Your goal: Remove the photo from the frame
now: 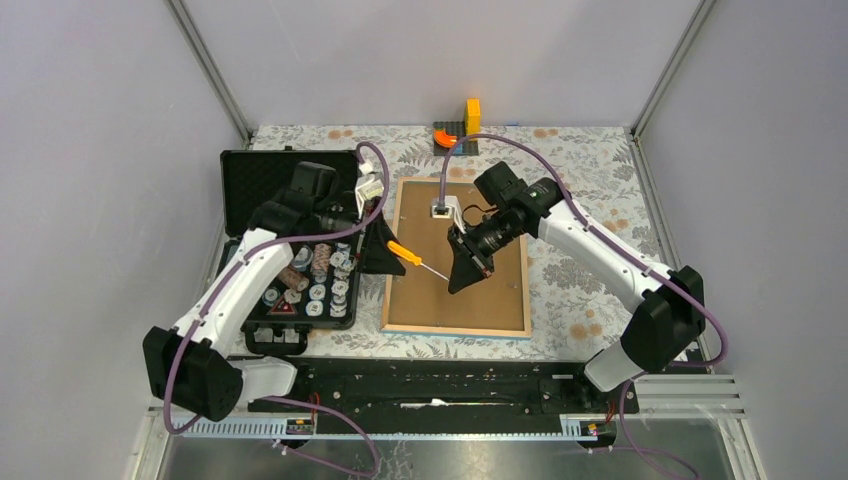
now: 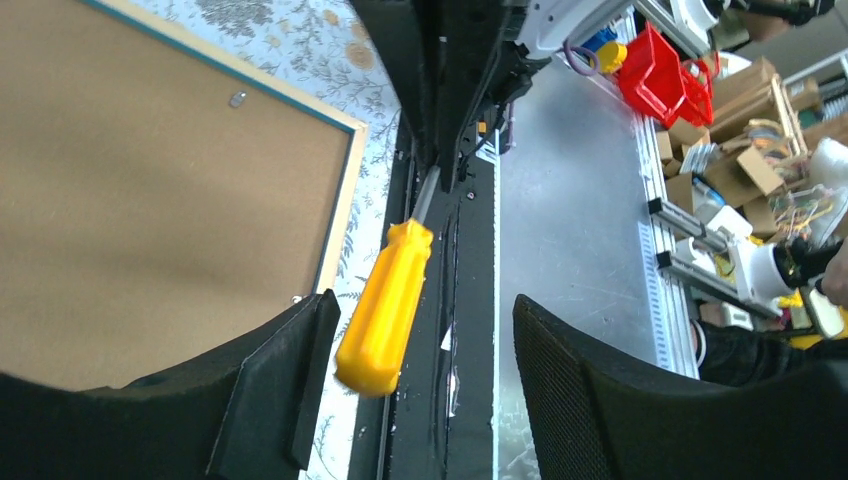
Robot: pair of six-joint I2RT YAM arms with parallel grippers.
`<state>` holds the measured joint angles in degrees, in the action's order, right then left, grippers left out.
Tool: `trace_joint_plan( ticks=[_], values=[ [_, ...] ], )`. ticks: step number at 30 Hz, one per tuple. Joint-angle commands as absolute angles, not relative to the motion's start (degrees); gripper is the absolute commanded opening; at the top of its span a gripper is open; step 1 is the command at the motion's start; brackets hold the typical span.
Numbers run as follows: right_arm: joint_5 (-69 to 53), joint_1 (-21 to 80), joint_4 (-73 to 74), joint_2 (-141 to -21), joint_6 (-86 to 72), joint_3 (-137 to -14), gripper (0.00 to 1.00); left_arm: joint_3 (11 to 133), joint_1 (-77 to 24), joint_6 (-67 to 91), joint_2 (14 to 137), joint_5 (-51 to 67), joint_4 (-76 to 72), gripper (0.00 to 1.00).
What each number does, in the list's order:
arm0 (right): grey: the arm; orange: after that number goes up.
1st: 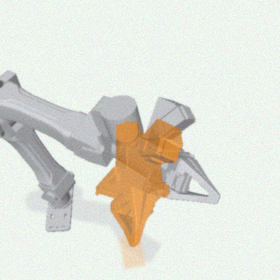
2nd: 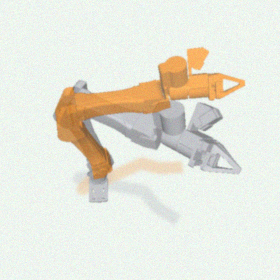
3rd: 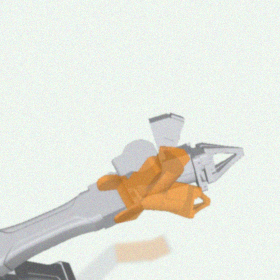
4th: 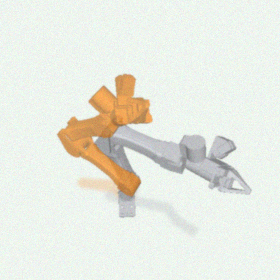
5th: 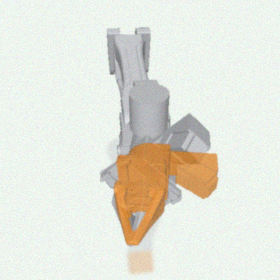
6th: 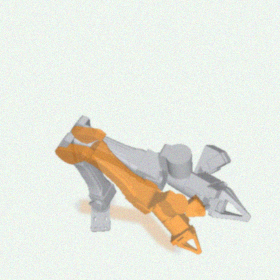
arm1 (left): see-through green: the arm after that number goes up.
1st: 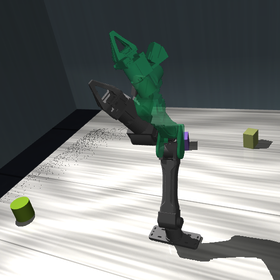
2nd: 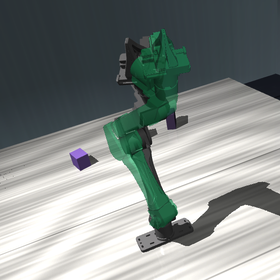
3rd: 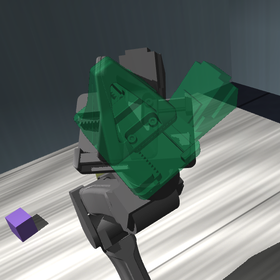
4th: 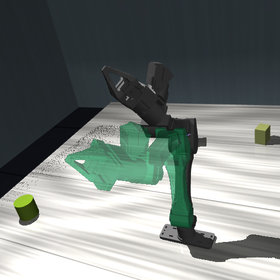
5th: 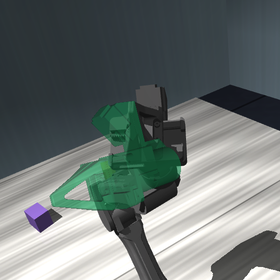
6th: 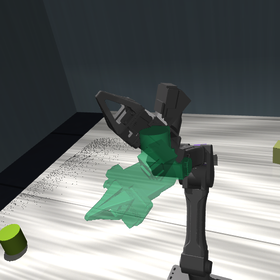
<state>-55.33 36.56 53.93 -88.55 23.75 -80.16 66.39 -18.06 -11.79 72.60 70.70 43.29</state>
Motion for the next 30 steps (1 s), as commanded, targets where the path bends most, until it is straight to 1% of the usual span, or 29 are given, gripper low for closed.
trace_joint_plan(
  ticks=[1,3,6,10,13,18,20,23,25,28,29,30],
  values=[
    [-59.85,37.92,57.25,-87.15,26.93,-80.92,0.0,64.58,-21.12,-9.79,69.76,70.44,35.69,0.69],
    [-60.02,38.38,57.89,-87.26,27.6,-81.03,0.0,63.97,-21.94,-8.61,69.88,70.49,34.36,0.64],
    [-60.39,38.56,58.42,-87.15,28.34,-80.99,0.0,63.18,-22.96,-6.95,69.6,70.49,32.46,0.56],
    [-60.97,38.74,59.26,-87.35,28.96,-81.38,0.0,62.22,-23.91,-5.1,68.92,70.59,30.27,0.51],
    [-61.14,38.76,59.49,-87.36,29.05,-81.33,0.0,62.14,-24.17,-5.07,68.85,70.74,30.18,0.45],
    [-61.49,38.77,60.25,-87.54,29.7,-81.3,0.0,61.73,-24.14,-5.03,68.55,71.76,30.23,0.44],
    [-61.56,38.76,60.29,-87.43,29.68,-81.36,0.0,61.64,-24.14,-4.95,68.62,72.15,30.23,0.41],
    [-61.78,38.81,60.38,-87.36,29.75,-81.31,0.0,61.72,-24.22,-4.82,68.64,72.76,30.2,0.32],
    [-61.79,38.76,60.49,-87.33,29.82,-81.21,0.0,61.73,-24.18,-4.9,68.4,73.02,30.21,0.21],
    [-61.39,38.79,60.28,-87.47,29.37,-81.39,0.0,61.93,-24.15,-4.86,68.17,73.14,30.2,0.03],
    [-60.84,38.76,60.12,-87.71,28.92,-81.83,0.07,61.96,-24.17,-4.76,68.06,72.72,30.23,0.0],
    [-60.27,38.69,60.3,-88.09,28.51,-82.4,0.29,62.02,-24.15,-4.66,67.91,71.92,30.23,0.0]
  ],
)
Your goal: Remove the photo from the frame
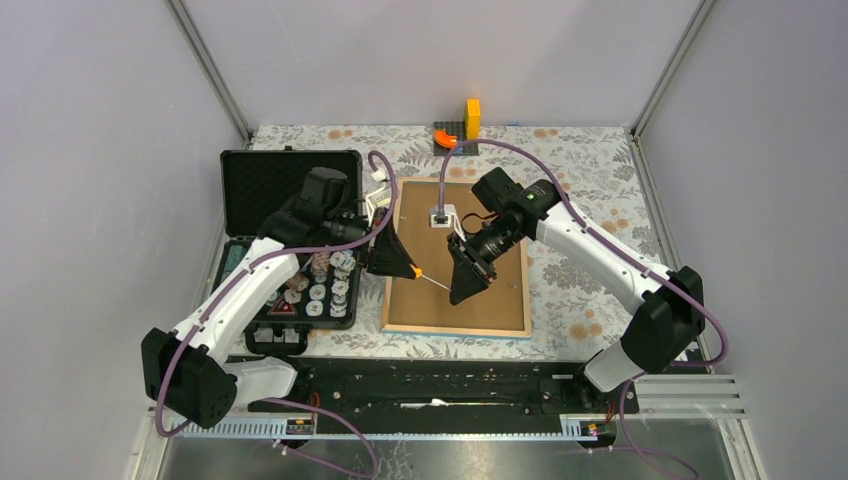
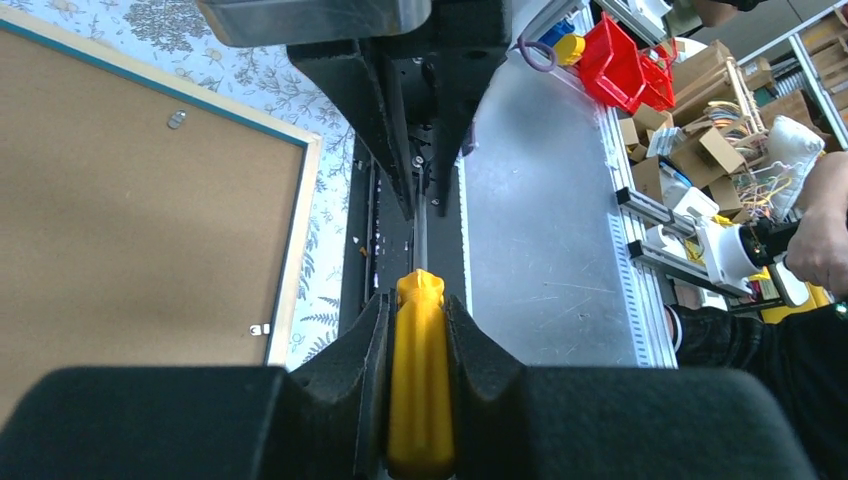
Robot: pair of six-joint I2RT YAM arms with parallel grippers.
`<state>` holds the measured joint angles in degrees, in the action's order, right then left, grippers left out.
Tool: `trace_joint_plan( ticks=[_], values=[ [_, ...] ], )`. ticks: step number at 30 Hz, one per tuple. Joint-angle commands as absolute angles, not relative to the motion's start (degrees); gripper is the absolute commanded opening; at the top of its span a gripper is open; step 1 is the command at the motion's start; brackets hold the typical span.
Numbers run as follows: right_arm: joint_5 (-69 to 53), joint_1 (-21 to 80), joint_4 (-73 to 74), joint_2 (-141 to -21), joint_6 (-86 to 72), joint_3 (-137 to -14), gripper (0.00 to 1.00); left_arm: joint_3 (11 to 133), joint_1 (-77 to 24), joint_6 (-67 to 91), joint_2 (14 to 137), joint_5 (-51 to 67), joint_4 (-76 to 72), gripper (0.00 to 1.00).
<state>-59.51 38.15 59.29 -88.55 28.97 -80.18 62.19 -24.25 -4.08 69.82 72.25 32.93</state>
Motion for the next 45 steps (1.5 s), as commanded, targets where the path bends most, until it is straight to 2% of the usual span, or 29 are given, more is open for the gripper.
trace_joint_plan(
  ticks=[1,3,5,7,12,16,21,26,35,42,45],
  values=[
    [-59.62,38.54,60.74,-88.56,28.28,-83.13,0.54,62.1,-24.17,-4.43,67.71,70.67,30.23,0.0],
    [-59.33,37.13,61.2,-89.37,28.09,-84.33,0.8,62.55,-24.17,-3.44,67.79,65.64,30.23,0.0],
    [-60.63,34.0,60.63,-89.98,28.07,-84.66,0.91,63.68,-23.73,-4.15,68.44,60.78,31.67,0.0],
    [-61.02,29.72,58.18,-90.69,25.78,-84.89,0.94,64.94,-23.35,-4.27,69.49,54.13,32.39,0.0],
    [-50.37,18.82,42.66,-89.64,11.48,-80.59,0.95,67.81,-23.2,-4.87,72.37,34.63,32.78,0.0],
    [-31.09,17.44,28.69,-86.79,4.68,-74.0,1.0,70.66,-23.24,-10.44,76.48,22.58,33.0,0.0],
    [-16.63,14.71,26.43,-92.21,4.91,-74.93,1.0,74.98,-23.65,-16.7,82.81,13.29,32.69,0.0],
    [-12.85,10.28,21.96,-97.29,3.39,-75.18,1.0,76.7,-23.87,-21.55,86.59,13.19,31.8,0.0],
    [-8.25,9.69,17.7,-104.73,-1.83,-75.68,1.0,82.94,-24.12,-27.22,93.92,10.88,31.93,0.0],
    [-6.58,9.67,13.59,-105.03,-2.96,-72.63,0.99,86.89,-25.55,-29.87,98.98,8.76,32.48,0.0],
    [-6.67,9.66,12.42,-105.57,-4.27,-71.89,0.95,88.51,-26.25,-30.32,100.6,7.27,33.04,0.0]
  ],
)
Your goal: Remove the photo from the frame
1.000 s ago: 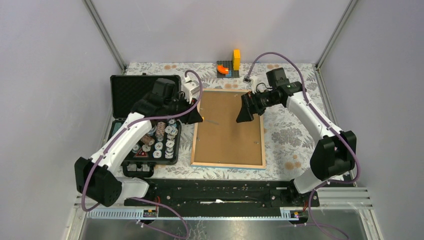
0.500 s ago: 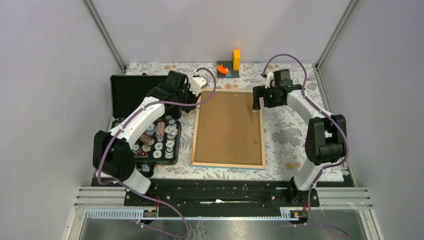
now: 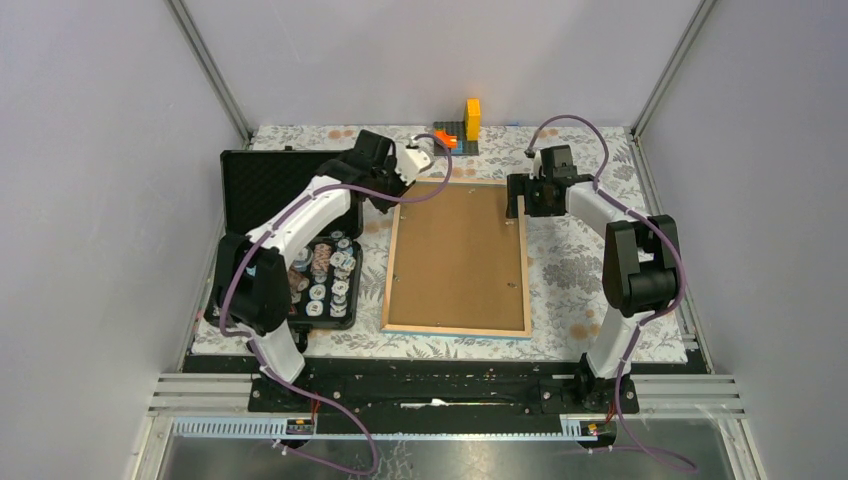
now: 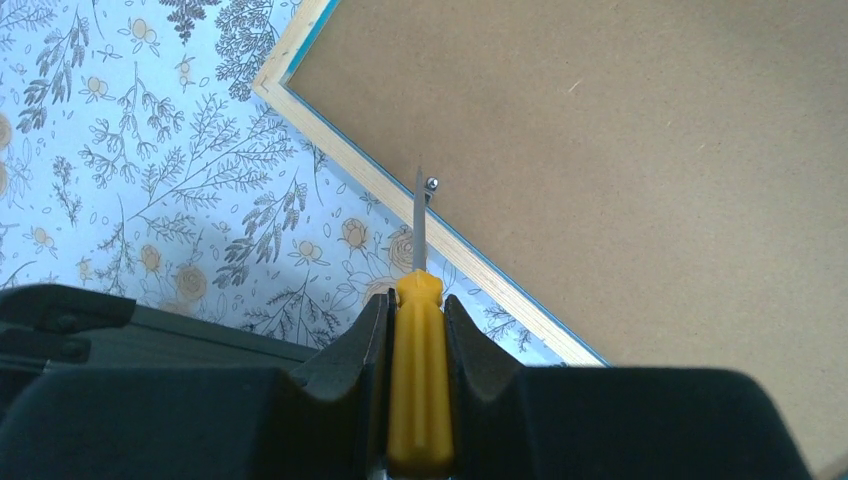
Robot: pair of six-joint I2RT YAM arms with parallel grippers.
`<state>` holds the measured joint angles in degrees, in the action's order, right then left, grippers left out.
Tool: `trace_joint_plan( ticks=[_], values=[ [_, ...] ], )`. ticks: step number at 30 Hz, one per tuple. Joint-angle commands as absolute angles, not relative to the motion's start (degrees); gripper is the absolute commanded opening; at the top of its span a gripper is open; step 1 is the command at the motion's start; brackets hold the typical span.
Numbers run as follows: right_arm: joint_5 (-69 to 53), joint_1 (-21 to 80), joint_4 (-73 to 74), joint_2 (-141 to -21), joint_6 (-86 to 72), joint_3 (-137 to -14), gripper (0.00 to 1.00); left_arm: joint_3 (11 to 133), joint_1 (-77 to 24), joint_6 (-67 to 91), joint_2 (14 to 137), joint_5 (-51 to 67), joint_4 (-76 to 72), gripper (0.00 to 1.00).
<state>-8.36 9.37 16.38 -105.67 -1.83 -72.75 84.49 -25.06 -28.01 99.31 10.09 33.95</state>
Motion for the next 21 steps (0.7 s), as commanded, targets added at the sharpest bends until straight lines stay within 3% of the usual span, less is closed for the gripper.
trace_joint_plan(
  ticks=[1,8,21],
  values=[
    [-7.28,9.63,12.23,-105.94,-4.58,-71.75,0.93,89.06,-26.45,-30.32,100.98,7.05,33.35,0.0],
    [-7.73,9.67,12.31,-108.26,-4.91,-71.63,0.8,90.12,-27.85,-32.58,102.94,3.93,34.03,0.0],
    [-7.95,9.67,11.88,-109.42,-5.27,-71.52,0.8,91.53,-29.14,-34.51,106.29,-2.0,34.23,0.0]
  ],
)
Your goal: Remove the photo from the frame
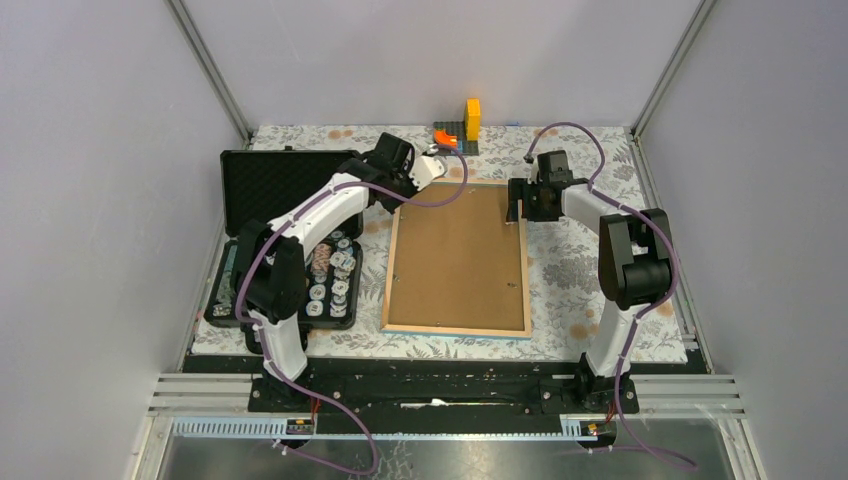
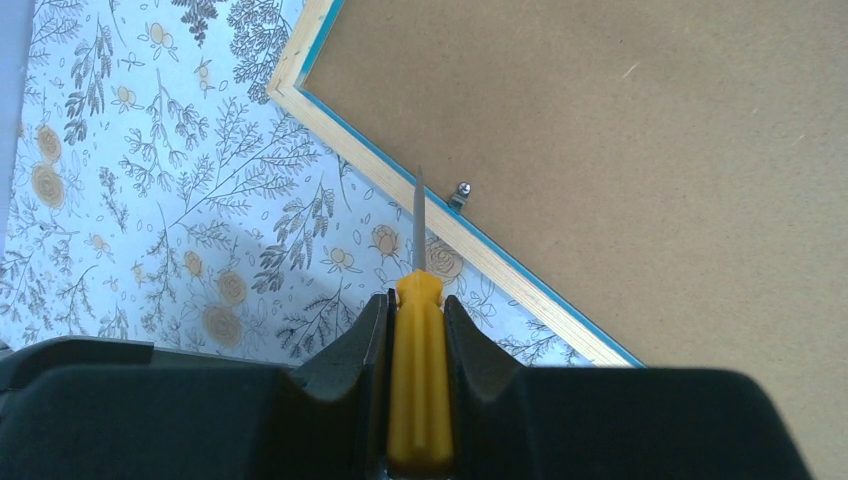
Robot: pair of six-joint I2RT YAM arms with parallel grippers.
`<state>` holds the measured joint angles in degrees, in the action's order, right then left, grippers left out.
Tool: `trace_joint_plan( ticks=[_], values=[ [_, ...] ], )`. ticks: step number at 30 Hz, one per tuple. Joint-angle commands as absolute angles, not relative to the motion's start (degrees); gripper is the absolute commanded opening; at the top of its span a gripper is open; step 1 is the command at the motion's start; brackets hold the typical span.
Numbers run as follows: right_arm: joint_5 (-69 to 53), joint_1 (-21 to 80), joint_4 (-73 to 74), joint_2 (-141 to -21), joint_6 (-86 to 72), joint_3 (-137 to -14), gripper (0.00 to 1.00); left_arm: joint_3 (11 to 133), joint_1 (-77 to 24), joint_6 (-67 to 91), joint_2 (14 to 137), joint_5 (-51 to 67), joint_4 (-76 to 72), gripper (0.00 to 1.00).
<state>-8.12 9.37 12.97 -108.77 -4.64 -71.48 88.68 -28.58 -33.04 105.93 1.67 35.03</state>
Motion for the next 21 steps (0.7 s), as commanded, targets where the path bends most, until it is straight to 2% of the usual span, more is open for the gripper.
trace_joint_plan(
  ticks=[1,21],
  values=[
    [-7.99,9.67,11.91,-109.42,-5.34,-71.5,0.8,91.44,-29.3,-34.68,106.36,-2.43,34.24,0.0],
    [-8.34,9.58,11.95,-109.56,-5.45,-71.71,0.79,89.78,-31.05,-35.24,106.56,-3.33,37.38,0.0]
  ],
)
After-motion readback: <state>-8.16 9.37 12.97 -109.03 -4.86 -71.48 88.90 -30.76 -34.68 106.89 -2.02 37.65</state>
